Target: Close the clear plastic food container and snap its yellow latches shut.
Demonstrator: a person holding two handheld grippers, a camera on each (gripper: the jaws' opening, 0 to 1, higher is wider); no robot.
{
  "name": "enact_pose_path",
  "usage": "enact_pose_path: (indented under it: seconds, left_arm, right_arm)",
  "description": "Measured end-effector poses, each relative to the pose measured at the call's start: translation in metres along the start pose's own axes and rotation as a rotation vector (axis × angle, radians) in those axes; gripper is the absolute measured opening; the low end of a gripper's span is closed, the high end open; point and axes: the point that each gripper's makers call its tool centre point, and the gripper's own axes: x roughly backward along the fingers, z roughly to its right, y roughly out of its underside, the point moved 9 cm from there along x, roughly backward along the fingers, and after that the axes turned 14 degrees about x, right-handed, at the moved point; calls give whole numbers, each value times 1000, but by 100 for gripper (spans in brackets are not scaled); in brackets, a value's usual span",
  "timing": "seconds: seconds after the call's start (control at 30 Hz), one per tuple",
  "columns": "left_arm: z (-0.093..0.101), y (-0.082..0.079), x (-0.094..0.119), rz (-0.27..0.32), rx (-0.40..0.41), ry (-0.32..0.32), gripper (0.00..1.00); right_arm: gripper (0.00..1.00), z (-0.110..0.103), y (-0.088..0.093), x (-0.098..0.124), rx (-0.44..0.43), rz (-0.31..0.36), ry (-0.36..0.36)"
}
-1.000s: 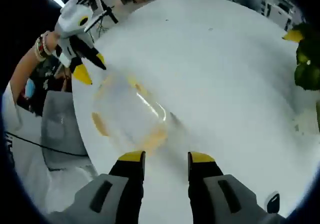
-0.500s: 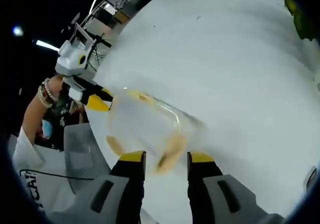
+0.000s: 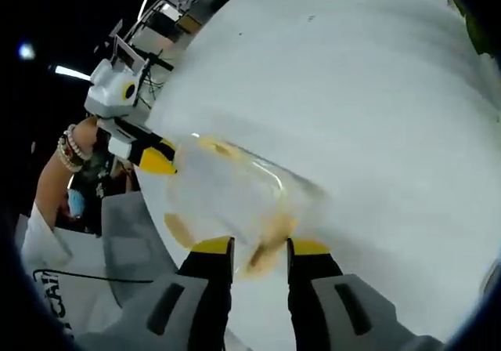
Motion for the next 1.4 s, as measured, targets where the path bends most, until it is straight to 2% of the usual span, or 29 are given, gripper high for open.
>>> enact_pose_path:
  seconds: [0.37, 1.0, 1.4]
  left_arm:
    - [1, -1, 0, -7, -9, -5, 16]
    - [-2, -4, 1, -42, 25, -1, 11]
    - [-3, -2, 1, -22, 58, 9, 9]
  right_arm:
    - [22, -1, -1, -1, 2, -4, 4]
    - [22, -2, -2, -3, -3, -13, 3]
    - [21, -2, -3, -4, -18, -14, -1]
